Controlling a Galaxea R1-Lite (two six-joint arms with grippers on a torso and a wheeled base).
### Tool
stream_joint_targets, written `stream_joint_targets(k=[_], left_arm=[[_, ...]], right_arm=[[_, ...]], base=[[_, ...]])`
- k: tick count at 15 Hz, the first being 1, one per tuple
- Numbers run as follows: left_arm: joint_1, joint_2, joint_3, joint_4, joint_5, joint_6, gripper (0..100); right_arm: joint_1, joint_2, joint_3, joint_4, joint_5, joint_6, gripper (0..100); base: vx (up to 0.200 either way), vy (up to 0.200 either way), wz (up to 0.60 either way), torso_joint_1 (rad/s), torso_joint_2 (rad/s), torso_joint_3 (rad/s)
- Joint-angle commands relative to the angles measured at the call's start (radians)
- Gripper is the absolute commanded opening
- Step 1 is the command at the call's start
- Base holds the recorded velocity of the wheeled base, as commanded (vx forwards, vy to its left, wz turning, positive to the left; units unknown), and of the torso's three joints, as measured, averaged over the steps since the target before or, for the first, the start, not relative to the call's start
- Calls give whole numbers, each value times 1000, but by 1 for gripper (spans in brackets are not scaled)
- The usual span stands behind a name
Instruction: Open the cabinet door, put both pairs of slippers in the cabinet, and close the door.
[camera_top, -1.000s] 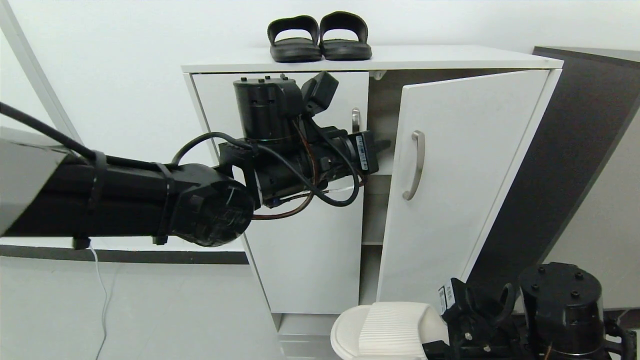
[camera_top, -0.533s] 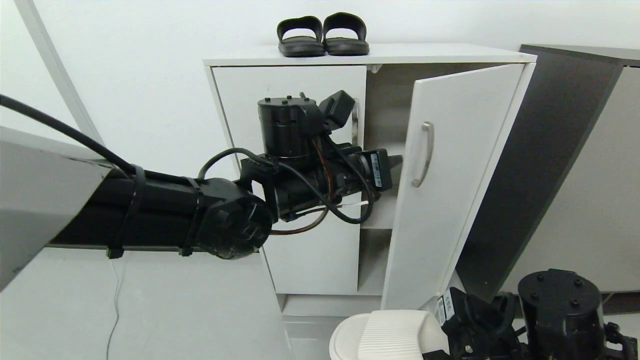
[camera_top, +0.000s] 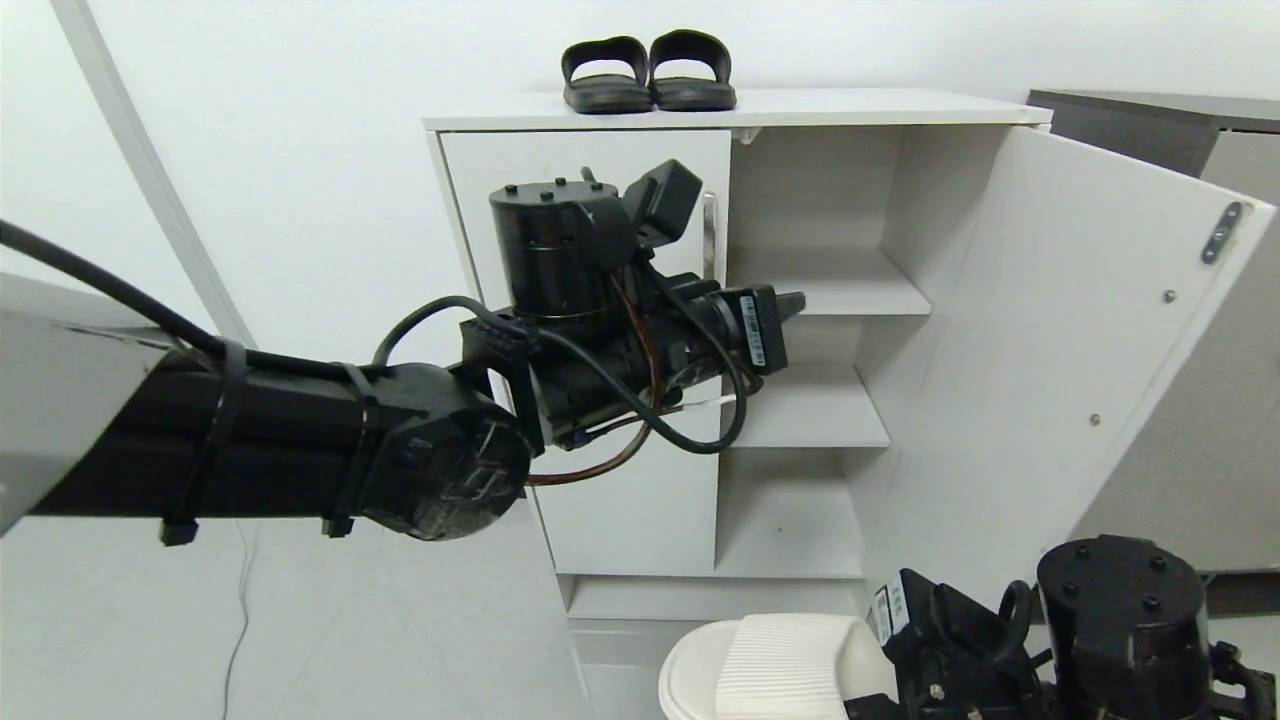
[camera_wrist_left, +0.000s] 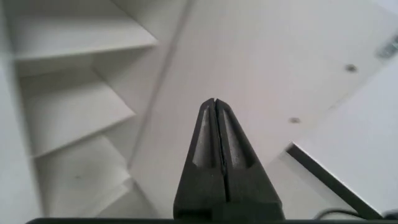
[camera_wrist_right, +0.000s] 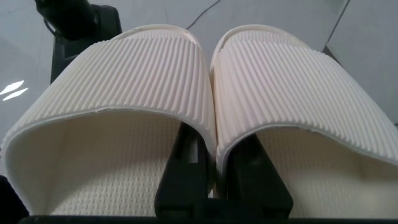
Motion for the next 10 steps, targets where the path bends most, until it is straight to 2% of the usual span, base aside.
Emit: stream_joint_targets(k=[1,2,3,4,5,6,7,8,10], left_arm=[[49,-51,16,5,21,1,0],[81,-99,51,10,43,7,0],[110,-164,113,11,81,30,0],[136,-234,183,13,123,52,0],[168,-318,271,13,170,67,0],[191,-384,336,13,202,76,0],[213,-479,430,11,235,101,0],[230,-612,539,13,247,122,0],[256,-823,694,40,251,127,0]], right_arm=[[-24,7,-18,-5,-2,5,0],[-59,11,-40,-5,-10,7,0],[-81,12,-67,1,-53,14,0],[-92,23,-86,1,-137,40,0],[-93,40,-116,0,-265,82,0],[-93,49,-142,1,-343,122,0],[-92,73,-178,3,-426,178,0],[-93,112,-218,3,-531,194,0],[-109,170,-283,1,-673,198,0]], base=[[0,0,0,0,0,0],[0,0,0,0,0,0],[0,0,0,0,0,0],[0,0,0,0,0,0],[0,0,0,0,0,0],[0,0,0,0,0,0],[0,0,0,0,0,0],[0,0,0,0,0,0],[0,0,0,0,0,0]])
